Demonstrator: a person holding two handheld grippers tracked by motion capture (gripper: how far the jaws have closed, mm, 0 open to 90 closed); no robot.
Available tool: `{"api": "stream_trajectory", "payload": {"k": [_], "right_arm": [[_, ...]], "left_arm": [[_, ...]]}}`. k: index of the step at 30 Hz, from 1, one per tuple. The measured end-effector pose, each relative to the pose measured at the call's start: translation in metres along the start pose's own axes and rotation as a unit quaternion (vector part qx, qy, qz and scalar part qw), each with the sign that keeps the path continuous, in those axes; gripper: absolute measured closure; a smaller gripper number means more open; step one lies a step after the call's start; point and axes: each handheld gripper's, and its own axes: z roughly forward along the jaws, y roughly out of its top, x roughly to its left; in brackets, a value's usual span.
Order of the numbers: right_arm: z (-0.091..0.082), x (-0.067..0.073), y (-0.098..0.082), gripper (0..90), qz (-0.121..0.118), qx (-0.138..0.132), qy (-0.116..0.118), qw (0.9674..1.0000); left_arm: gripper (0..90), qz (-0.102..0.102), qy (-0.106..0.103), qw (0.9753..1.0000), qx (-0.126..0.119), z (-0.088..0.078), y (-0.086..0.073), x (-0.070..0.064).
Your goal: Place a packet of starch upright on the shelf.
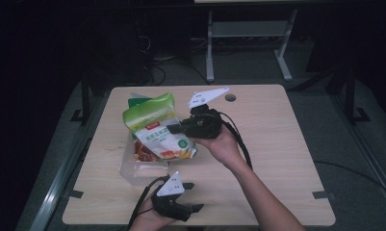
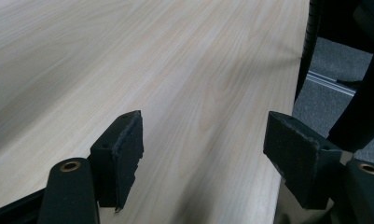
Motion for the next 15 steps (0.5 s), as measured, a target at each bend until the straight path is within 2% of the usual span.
{"api": "stream_trajectory", "payload": {"k": [1, 3, 4, 5, 6, 7, 8, 9, 14, 15], "right_arm": [[0.012, 0.002, 0.002, 88.1, -0.001, -0.001, 0.011, 0.9999], [0.023, 0.004, 0.004, 88.1, -0.004, -0.001, 0.018, 0.9998], [0.023, 0.004, 0.004, 88.1, -0.004, -0.001, 0.018, 0.9998], [0.035, 0.005, 0.005, 88.0, -0.002, -0.001, 0.03, 0.9996], [0.035, 0.005, 0.005, 88.0, -0.002, -0.001, 0.03, 0.9996], [0.047, 0.007, 0.006, 88.1, -0.002, 0.003, 0.037, 0.9993], [0.047, 0.007, 0.006, 88.1, -0.002, 0.003, 0.037, 0.9993], [0.06, 0.008, 0.007, 88.1, -0.003, 0.004, 0.044, 0.999], [0.079, 0.011, 0.005, 88.1, 0.001, 0.012, 0.055, 0.9984], [0.089, 0.01, 0.003, 88.1, 0.004, 0.014, 0.062, 0.998]], "left_arm": [[28.4, -0.004, 0.0, 1.0, 0.001, -0.002, -0.002, -0.001], [28.4, -0.002, 0.001, 1.0, 0.003, -0.004, -0.003, 0.0], [28.4, -0.002, 0.001, 1.0, 0.003, -0.004, -0.003, 0.0], [28.4, -0.005, 0.0, 1.0, 0.003, -0.005, -0.005, -0.001], [28.4, -0.005, 0.0, 1.0, 0.003, -0.005, -0.005, -0.001], [28.4, -0.01, 0.001, 0.9999, 0.002, -0.006, -0.007, -0.002], [28.4, -0.01, 0.001, 0.9999, 0.002, -0.006, -0.007, -0.002], [28.4, -0.009, 0.001, 1.0, 0.002, -0.008, -0.008, -0.002], [28.4, -0.008, 0.002, 1.0, 0.004, -0.012, -0.01, -0.003], [28.4, -0.01, 0.001, 0.9999, 0.004, -0.012, -0.012, -0.003]]}}
